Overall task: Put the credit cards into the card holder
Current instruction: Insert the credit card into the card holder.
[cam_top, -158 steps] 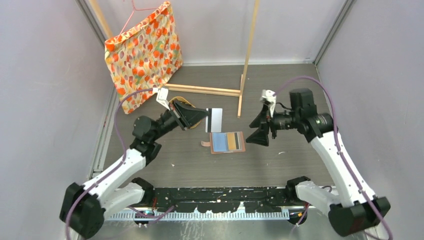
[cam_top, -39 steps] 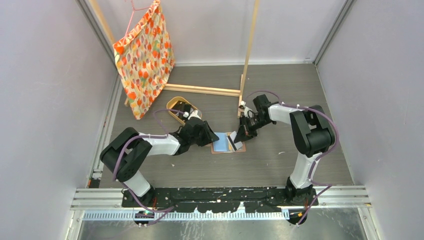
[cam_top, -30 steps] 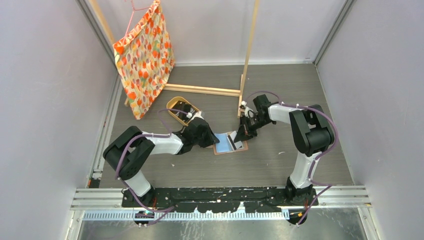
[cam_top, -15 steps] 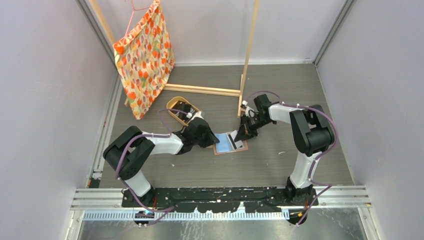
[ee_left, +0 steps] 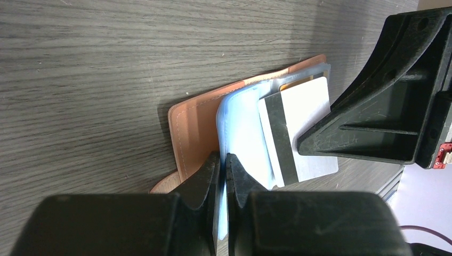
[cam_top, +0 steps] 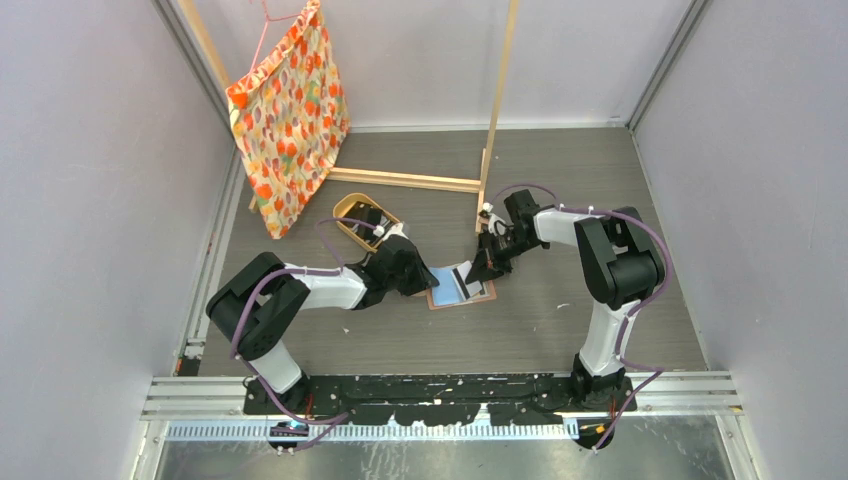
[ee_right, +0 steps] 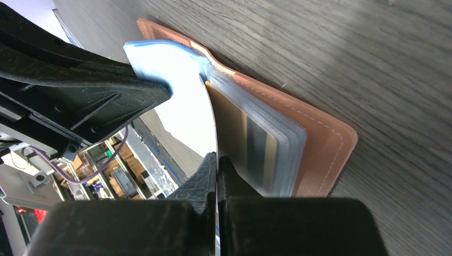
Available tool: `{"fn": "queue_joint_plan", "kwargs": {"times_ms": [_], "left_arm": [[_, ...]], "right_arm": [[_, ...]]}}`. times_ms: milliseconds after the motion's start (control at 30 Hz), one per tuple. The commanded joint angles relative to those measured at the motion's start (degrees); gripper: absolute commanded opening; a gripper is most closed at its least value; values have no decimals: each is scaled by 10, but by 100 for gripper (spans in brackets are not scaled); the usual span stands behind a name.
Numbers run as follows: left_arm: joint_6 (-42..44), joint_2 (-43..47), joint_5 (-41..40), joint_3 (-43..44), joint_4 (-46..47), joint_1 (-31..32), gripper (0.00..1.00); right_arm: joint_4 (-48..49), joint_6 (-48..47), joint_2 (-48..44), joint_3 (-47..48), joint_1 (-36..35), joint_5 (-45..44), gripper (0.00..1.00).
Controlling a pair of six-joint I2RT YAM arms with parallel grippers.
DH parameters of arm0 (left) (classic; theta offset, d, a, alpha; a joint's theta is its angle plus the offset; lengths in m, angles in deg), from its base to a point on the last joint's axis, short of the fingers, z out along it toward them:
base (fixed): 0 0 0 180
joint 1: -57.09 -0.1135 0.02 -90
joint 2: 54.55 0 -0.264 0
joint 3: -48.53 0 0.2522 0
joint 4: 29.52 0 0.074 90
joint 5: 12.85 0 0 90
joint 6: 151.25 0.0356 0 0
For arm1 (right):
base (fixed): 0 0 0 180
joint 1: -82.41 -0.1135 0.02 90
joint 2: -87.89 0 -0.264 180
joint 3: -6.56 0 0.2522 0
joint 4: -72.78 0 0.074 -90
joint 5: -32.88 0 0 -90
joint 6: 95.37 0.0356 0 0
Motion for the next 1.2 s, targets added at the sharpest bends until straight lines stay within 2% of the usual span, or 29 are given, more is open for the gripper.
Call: {"fn": "queue_joint_plan", "kwargs": {"times_ms": [0,467,833,1167], "left_arm": [[3,-1,-4,6,4,3,7],[6,0,7,-1,20,3,7],[3,10,8,-13,35,3,14],[-4,27,8,-40,82,3,17]], "right_arm": [[5,-1,9,14,-9,-13,1],[22,20,38,37,-14,10,1],[33,18,36,24,-26,2,1],[43,23,32,16,-44,-3,12]]}}
